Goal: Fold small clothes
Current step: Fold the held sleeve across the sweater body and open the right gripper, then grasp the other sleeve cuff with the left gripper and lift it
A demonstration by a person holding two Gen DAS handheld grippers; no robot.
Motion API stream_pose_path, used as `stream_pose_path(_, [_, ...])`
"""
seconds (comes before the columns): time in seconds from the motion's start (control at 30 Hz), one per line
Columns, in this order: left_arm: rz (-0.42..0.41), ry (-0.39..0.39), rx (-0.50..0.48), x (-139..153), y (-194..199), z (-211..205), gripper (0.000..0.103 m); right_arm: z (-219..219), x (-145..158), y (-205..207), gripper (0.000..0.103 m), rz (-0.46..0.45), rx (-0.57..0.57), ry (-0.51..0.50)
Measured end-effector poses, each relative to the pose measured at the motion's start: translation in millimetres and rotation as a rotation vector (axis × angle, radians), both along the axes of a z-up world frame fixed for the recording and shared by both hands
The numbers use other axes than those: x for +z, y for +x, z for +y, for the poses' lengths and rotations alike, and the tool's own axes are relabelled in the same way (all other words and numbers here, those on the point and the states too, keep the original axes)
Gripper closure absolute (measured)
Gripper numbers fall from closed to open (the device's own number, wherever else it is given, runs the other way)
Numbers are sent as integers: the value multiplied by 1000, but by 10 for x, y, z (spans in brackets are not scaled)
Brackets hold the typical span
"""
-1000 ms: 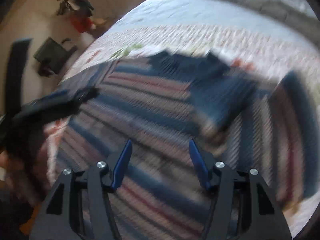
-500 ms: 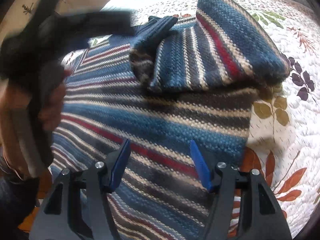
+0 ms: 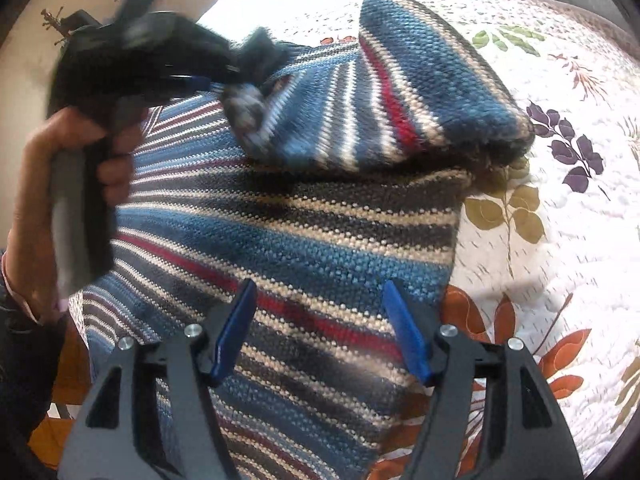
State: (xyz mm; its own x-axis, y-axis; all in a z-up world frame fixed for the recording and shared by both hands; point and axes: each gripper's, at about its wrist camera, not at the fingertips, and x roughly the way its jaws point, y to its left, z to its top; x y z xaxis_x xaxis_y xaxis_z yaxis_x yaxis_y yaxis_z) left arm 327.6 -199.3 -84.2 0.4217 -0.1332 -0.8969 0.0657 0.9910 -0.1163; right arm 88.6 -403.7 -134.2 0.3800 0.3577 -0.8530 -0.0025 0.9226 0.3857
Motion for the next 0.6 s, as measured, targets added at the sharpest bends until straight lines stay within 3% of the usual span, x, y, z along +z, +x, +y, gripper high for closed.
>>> stream_pose_path(0.17, [-166,-37,86,351,-48,719,90,129,13,113,36,-2,10,-21])
stream_pose_path(0.23, [-115,-22,82,230,48,977,85,187,63,125,36,-6,21,-28])
stream_pose_path(0.33, [-6,-75,125,-29,120,1418,78,263,80,260,36,-6,26,-20])
stream_pose_path(0.37, [6,-101,147,-68,96,1558,77,254,114,285,36,-4,20,-22])
stream_pose_path(0.47, [7,-160,172,-114,-30,1837,59,231,76,416,36,-15,2,-22])
stream_pose_path(0.6, [13,-169,106,-32,-31,1900,49,48,201,598,34,-25,-55,-10])
